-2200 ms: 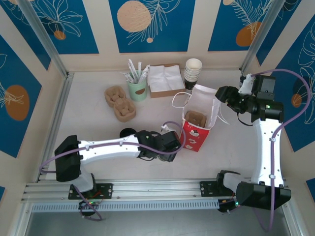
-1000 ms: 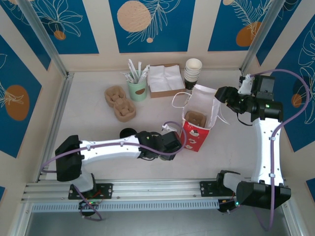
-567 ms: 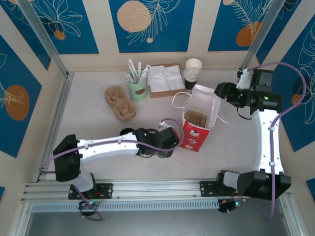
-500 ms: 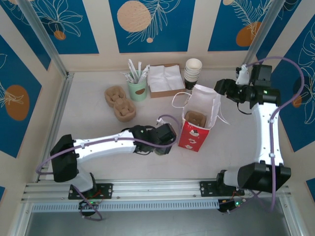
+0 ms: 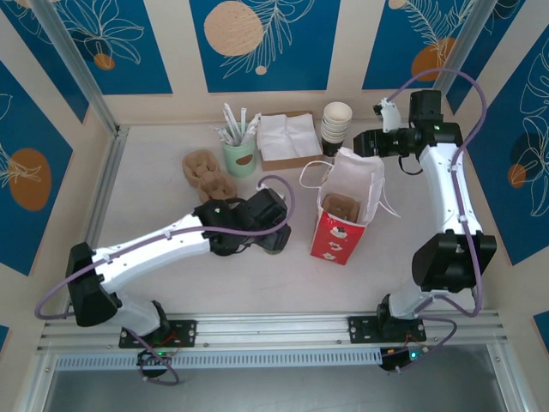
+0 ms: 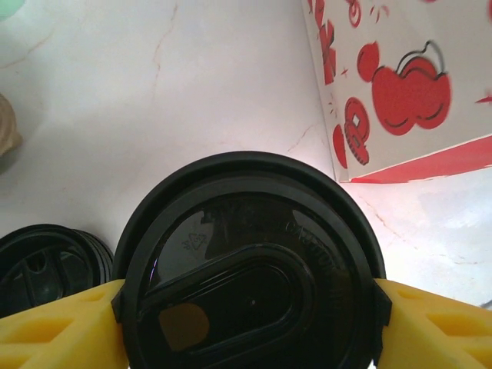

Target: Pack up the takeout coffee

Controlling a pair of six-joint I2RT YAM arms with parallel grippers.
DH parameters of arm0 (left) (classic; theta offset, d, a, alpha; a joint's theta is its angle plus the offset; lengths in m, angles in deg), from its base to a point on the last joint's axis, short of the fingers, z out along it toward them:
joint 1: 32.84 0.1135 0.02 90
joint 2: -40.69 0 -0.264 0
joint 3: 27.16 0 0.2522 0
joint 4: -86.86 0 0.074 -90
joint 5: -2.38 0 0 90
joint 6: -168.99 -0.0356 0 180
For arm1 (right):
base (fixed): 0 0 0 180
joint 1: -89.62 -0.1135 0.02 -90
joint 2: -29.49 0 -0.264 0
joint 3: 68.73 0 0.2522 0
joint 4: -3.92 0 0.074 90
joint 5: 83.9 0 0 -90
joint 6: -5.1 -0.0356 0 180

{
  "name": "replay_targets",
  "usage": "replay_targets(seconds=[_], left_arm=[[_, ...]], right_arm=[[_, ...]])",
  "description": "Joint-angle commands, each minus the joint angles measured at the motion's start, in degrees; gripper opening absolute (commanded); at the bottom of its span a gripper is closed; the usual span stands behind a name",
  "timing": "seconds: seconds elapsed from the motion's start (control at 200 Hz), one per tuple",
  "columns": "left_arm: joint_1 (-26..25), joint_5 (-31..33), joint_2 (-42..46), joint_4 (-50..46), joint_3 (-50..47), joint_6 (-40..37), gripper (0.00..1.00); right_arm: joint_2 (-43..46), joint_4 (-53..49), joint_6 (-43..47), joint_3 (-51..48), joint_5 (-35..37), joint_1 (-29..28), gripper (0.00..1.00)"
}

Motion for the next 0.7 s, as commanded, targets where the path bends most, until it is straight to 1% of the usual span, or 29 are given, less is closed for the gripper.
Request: replay_targets(seconds=[0.0, 0.075, 0.18, 0.225, 0.37, 0.495, 0.62, 0.695], left_arm=[[0.6, -1.1, 2.2, -4.7, 4.3, -2.1, 0.73], [0.6, -1.1, 2.5, -6.5, 6.7, -2.4, 0.73], [0.6, -1.3, 3.0, -8.6, 9.8, -3.0, 0.73], [0.7, -1.6, 3.2, -9.2, 11.0, -3.2, 0.74], [0.6, -2.4, 2.5, -11.7, 15.2, -4.1, 0.74], [0.6, -3.2, 1.9, -12.3, 17.6, -4.7, 0.73], [0.6, -3.6, 1.4, -12.6, 19.0, -4.8, 0.73], [0.6, -3.9, 1.5, -12.5, 19.2, -4.9, 0.73]], right_arm=[[-2.1, -4.4, 6.0, 3.6, -1.2, -0.7, 0.64], [-2.9, -6.1, 8.1, 3.5, 1.2, -2.0, 0.64], [-3.4, -7.8, 13.4, 2.4, 7.4, -4.0, 0.63], [-3.6, -7.7, 14.5, 1.9, 8.7, -4.2, 0.63], [-3.8, -8.8, 16.5, 2.0, 5.9, -4.1, 0.63], [-3.8, -9.8, 16.9, 2.7, 3.1, -4.1, 0.59], [-3.6, -11.6, 17.9, 3.5, 2.6, -4.1, 0.58], [-3.4, -11.7, 18.4, 3.4, 3.1, -3.9, 0.55]])
